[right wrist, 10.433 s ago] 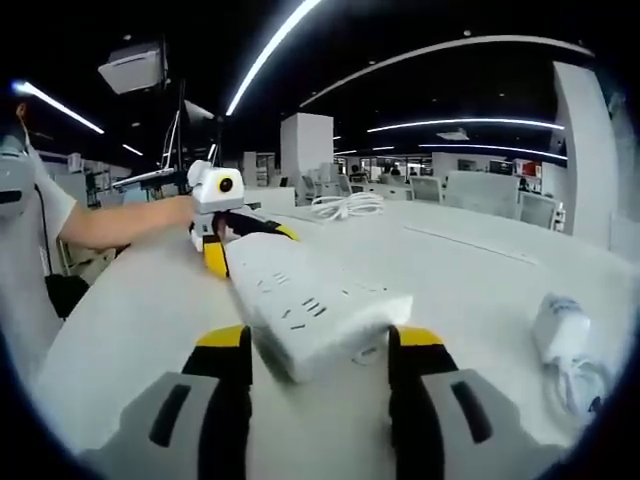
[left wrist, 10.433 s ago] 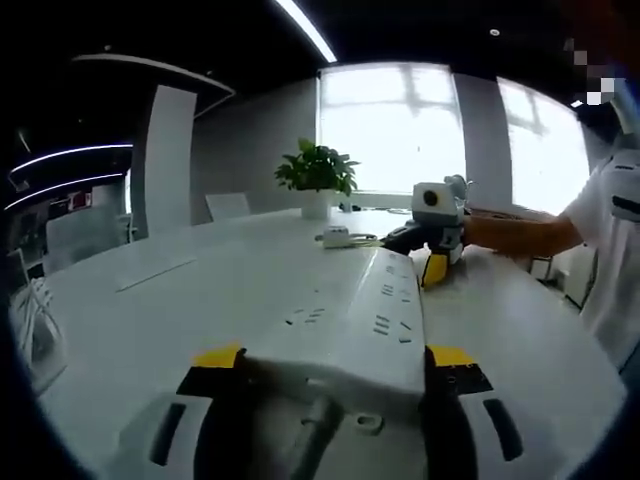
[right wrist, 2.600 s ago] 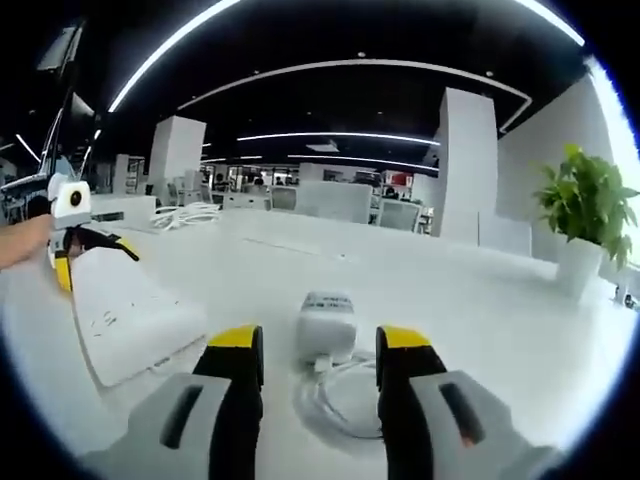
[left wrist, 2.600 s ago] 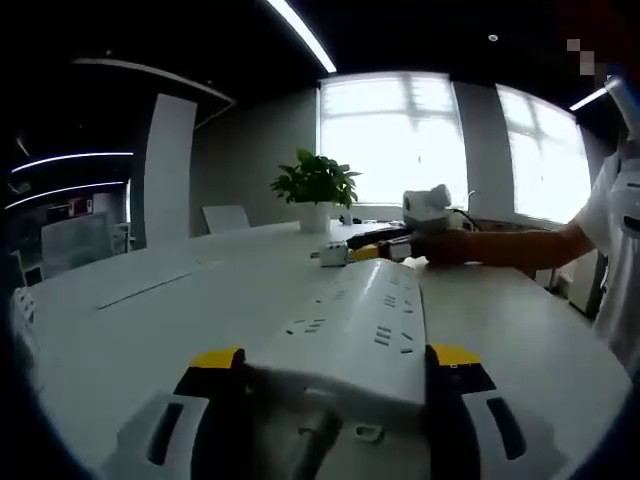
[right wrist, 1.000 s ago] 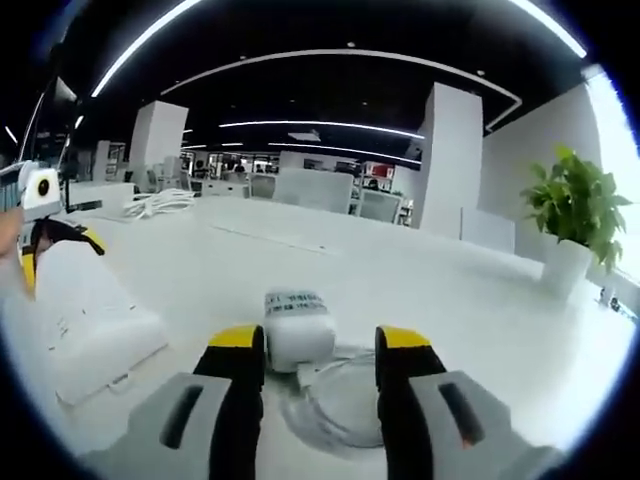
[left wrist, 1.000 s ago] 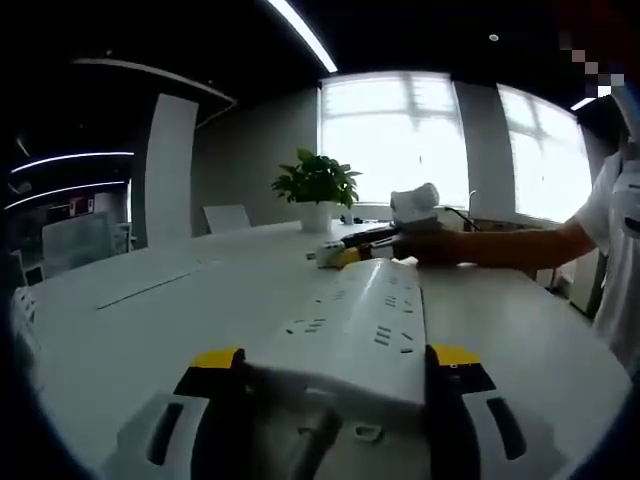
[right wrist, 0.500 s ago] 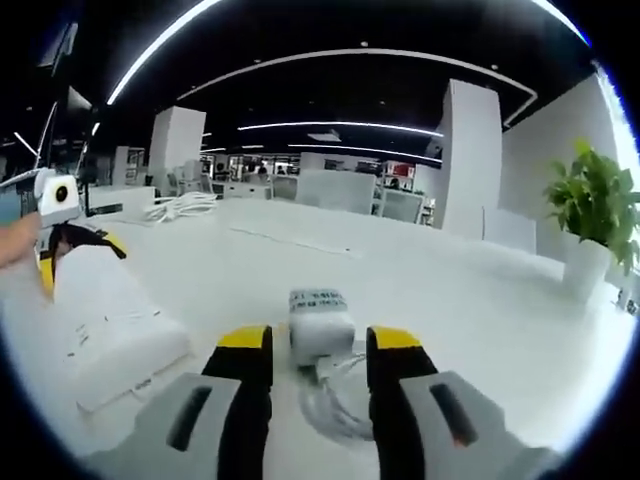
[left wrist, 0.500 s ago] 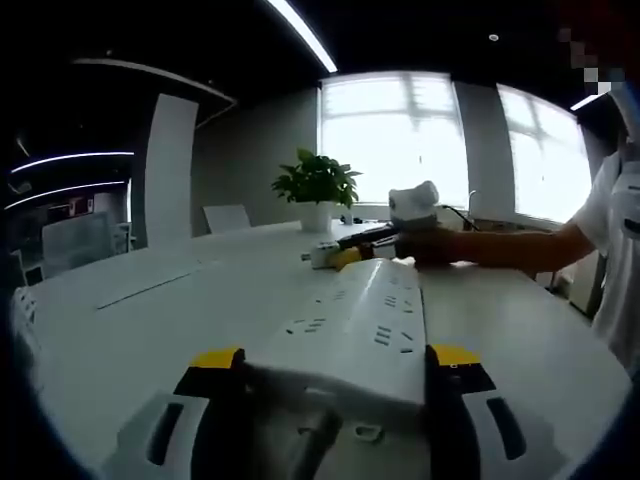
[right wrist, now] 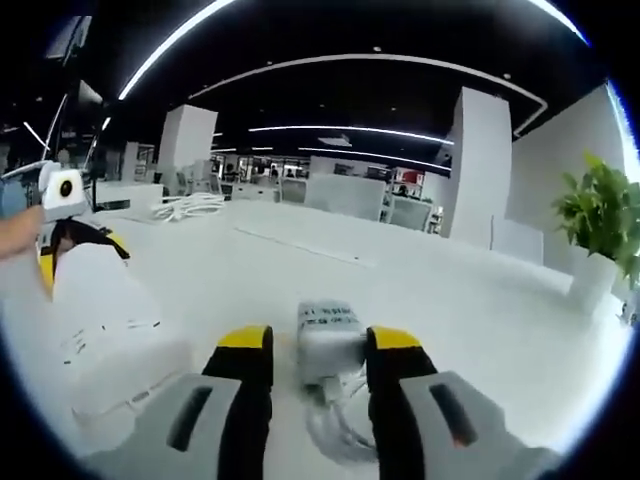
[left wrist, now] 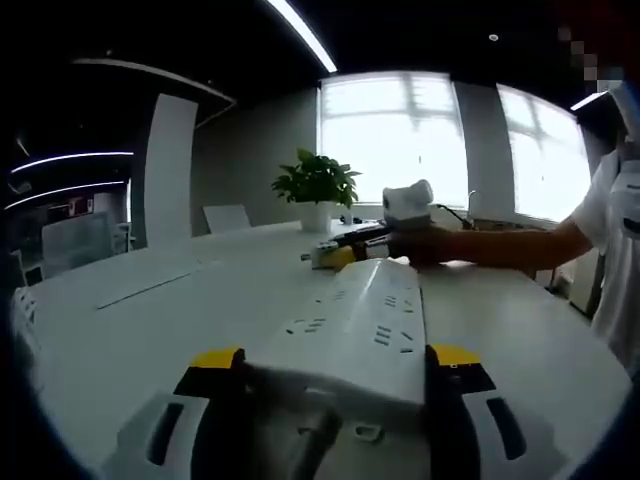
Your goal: Straighten the power strip on the desk, plug the charger into it
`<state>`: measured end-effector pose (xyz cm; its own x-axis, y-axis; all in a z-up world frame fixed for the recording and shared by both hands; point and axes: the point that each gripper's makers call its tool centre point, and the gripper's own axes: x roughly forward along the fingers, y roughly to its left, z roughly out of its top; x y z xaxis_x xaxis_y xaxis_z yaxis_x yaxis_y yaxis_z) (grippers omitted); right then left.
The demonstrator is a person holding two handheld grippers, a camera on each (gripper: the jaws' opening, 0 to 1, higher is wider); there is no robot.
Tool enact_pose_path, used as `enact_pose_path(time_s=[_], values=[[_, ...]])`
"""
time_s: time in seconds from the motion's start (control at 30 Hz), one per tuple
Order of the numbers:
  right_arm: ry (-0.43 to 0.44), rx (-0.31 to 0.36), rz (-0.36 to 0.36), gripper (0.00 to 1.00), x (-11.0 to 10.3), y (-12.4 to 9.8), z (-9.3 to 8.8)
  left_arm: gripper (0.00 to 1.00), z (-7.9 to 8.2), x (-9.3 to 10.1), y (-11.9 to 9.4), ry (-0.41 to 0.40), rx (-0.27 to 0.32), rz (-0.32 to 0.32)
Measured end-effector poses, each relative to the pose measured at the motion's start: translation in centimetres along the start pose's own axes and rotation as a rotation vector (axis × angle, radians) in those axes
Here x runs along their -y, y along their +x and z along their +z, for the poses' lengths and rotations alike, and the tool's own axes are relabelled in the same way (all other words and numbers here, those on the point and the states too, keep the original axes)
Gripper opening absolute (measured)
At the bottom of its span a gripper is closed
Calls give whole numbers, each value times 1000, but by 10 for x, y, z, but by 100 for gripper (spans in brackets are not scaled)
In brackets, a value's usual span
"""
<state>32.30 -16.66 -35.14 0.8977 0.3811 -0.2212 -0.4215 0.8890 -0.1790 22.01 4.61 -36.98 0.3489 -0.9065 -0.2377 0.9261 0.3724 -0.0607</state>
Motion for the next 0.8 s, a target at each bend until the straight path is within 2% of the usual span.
enact_pose_path(time_s=[0.2, 0.5, 0.8], values=[[49, -8, 12, 35, 2, 12, 1, 74, 0, 0, 0, 0, 0, 0], [44, -23, 2, 33, 1, 9, -2, 74, 0, -1, 0, 0, 0, 0], [-36, -40, -15, 30, -3, 5, -5, 74, 0, 0, 0, 0, 0, 0]])
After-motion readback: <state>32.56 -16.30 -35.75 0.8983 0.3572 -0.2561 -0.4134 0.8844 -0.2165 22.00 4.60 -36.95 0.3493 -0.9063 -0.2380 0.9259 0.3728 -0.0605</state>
